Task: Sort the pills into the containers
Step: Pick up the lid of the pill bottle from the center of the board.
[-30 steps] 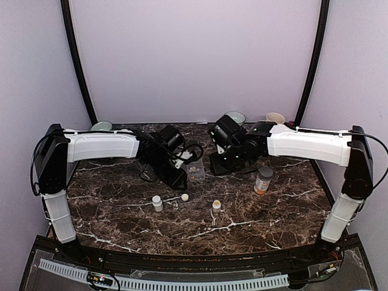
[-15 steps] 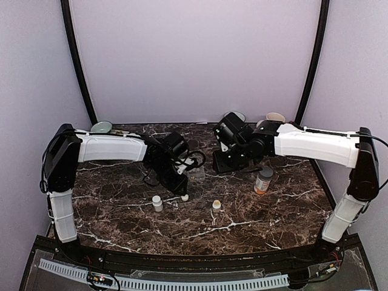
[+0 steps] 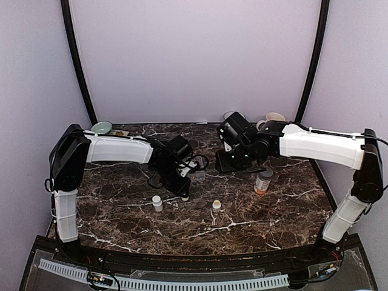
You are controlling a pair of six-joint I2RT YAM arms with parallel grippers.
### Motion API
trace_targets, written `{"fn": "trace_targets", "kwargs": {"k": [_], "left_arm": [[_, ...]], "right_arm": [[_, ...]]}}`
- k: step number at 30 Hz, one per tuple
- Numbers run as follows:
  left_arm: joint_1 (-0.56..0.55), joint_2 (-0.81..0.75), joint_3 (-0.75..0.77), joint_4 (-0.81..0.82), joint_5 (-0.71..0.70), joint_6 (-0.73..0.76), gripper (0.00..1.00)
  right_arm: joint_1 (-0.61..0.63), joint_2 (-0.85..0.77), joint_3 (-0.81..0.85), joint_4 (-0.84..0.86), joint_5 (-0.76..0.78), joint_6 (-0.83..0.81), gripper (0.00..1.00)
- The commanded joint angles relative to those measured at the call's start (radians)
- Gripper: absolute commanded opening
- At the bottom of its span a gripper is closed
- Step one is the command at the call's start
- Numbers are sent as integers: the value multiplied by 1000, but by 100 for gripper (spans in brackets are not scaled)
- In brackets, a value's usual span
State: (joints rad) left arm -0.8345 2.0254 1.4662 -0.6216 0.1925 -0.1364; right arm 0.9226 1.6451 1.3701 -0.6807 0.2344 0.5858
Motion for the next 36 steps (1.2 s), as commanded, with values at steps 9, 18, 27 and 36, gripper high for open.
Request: {"fn": "trace_targets", "kwargs": {"k": [9, 18, 27, 36], "left_arm": [[-8, 10, 39, -16, -31, 1, 22], [-8, 17, 31, -24, -46, 6, 22], [-6, 28, 17, -18, -51, 11, 21], [-6, 33, -9, 5, -50, 13, 17]], "right_arm": [[-7, -34, -9, 12, 19, 10, 44], [-8, -28, -3, 10, 17, 9, 44], [-8, -28, 0, 4, 20, 8, 44], [-7, -37, 0, -4, 23, 14, 44]]}}
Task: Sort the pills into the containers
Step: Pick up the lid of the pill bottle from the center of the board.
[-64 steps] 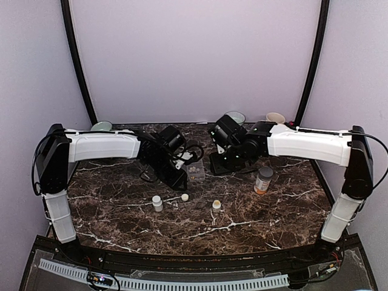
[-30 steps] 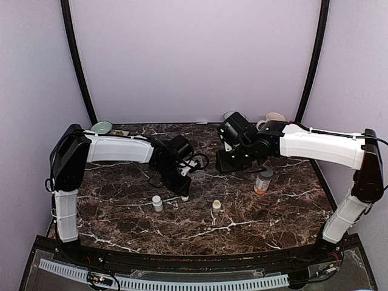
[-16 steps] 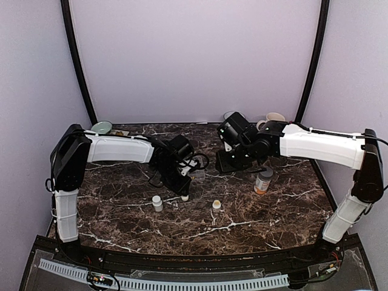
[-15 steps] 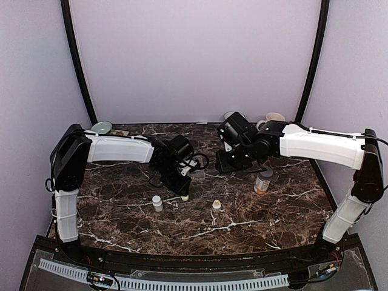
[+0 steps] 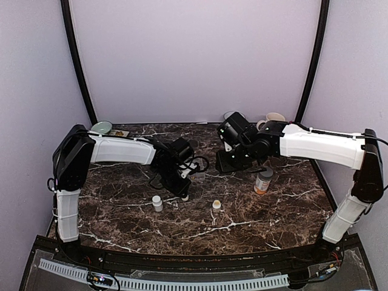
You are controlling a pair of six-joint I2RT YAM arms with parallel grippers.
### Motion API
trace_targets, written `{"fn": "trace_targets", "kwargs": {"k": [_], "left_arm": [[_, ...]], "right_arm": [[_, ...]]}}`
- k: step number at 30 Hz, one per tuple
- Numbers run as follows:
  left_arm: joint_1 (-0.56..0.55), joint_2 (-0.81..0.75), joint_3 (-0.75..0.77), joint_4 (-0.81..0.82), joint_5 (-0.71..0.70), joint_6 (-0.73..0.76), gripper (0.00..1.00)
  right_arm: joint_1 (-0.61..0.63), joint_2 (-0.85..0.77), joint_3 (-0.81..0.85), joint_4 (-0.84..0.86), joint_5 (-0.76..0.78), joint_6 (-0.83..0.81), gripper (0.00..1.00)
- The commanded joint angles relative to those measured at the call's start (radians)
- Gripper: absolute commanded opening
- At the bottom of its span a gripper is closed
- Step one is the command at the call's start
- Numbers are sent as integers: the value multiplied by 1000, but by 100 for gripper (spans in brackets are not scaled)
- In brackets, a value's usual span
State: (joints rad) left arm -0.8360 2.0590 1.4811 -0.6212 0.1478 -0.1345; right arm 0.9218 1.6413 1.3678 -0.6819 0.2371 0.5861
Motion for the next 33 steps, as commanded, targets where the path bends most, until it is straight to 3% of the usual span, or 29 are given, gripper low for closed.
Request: {"fn": "trace_targets", "kwargs": {"k": [1, 12, 17, 23, 33], "left_arm": [[-4, 1, -28, 7, -3, 11, 16], [-2, 6, -53, 32, 38, 14, 1], [8, -7, -35, 46, 103, 1, 0], [56, -75, -23, 98, 228, -35, 0], [124, -223, -48, 380, 494, -210, 0]], "right_arm": [[-6, -33, 2, -4, 21, 14, 44], [-7, -36, 8, -16, 24, 17, 44], [-7, -40, 5, -2, 13, 8, 44], [-13, -152, -61, 134, -81, -32, 49], [-35, -299, -251, 426, -325, -63, 53]]}}
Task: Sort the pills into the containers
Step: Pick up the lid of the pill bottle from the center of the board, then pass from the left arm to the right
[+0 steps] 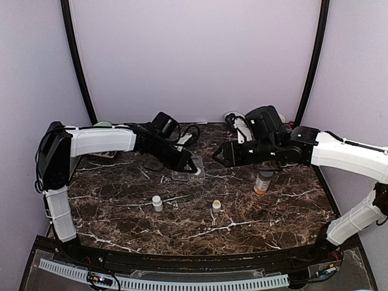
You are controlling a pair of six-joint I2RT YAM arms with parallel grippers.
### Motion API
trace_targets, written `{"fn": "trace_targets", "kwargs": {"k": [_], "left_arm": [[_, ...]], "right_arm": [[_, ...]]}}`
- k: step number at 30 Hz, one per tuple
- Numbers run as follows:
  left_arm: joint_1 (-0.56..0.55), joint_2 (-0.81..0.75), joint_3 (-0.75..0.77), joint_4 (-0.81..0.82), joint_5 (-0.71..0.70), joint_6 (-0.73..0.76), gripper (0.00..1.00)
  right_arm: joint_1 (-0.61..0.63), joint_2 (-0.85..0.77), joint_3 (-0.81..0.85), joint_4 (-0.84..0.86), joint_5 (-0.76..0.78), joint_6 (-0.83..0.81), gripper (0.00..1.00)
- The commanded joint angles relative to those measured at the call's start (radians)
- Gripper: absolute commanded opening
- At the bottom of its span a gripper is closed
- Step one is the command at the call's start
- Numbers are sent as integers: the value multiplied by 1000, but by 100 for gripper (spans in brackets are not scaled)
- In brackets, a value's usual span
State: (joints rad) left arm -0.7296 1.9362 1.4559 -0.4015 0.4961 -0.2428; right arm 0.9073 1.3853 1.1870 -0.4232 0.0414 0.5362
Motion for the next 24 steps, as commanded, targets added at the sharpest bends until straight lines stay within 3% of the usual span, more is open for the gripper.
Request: {"fn": "trace_targets", "kwargs": {"k": [1, 10, 16, 24], "left_arm": [[25, -114, -39, 214, 173, -135, 0], [52, -174, -134, 599, 361, -367, 0], [60, -171, -203, 837, 442, -533, 0], [67, -156, -251, 1093, 488, -707, 0]], "right_arm": [[-27, -52, -90, 193, -156, -3, 54], [-105, -100, -251, 544, -373, 186, 55], [-131, -80, -303, 710, -429, 295, 56], [-148, -54, -327, 791, -450, 359, 56]]}}
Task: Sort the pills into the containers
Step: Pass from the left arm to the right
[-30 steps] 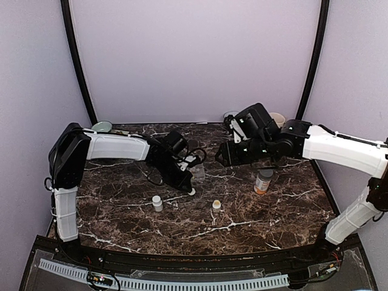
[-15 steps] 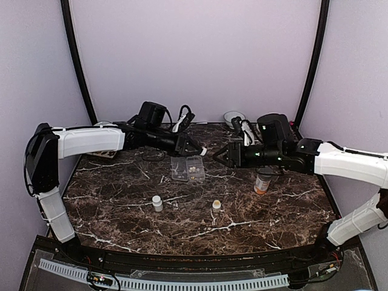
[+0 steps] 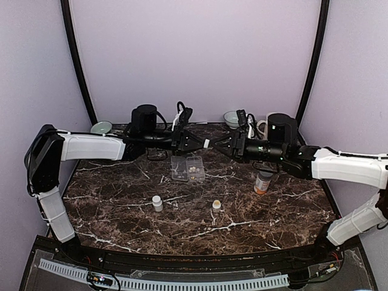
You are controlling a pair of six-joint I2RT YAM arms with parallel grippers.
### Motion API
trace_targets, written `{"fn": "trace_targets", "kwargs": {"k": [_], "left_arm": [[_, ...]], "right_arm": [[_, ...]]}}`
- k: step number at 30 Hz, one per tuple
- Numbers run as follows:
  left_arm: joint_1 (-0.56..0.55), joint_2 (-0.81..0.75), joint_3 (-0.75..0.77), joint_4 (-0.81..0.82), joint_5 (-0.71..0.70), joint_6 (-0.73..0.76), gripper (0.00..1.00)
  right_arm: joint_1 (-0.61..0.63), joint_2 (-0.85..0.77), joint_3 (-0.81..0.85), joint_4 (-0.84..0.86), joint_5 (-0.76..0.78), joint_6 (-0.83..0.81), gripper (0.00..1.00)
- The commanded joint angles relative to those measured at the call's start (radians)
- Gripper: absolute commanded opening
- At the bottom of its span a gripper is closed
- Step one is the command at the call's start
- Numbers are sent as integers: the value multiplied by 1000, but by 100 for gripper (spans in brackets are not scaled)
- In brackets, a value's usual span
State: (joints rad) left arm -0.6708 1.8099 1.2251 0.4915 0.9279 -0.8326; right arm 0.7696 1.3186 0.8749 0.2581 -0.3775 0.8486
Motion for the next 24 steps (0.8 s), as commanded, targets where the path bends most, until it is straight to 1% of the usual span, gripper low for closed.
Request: {"fn": "trace_targets", "kwargs": {"k": [1, 6, 13, 24], "left_arm": [[8, -27, -21, 216, 59, -129, 0], [8, -18, -24, 264, 73, -166, 0], [8, -8, -28, 265, 84, -170, 0], [7, 3, -3, 164, 85, -94, 0]], "right_arm": [[-11, 14, -19, 119, -33, 51, 56], [-19, 30, -28, 166, -48, 80, 56], [-24, 71, -8, 227, -80, 107, 56], [-29, 106, 28, 273, -107, 130, 56]]}}
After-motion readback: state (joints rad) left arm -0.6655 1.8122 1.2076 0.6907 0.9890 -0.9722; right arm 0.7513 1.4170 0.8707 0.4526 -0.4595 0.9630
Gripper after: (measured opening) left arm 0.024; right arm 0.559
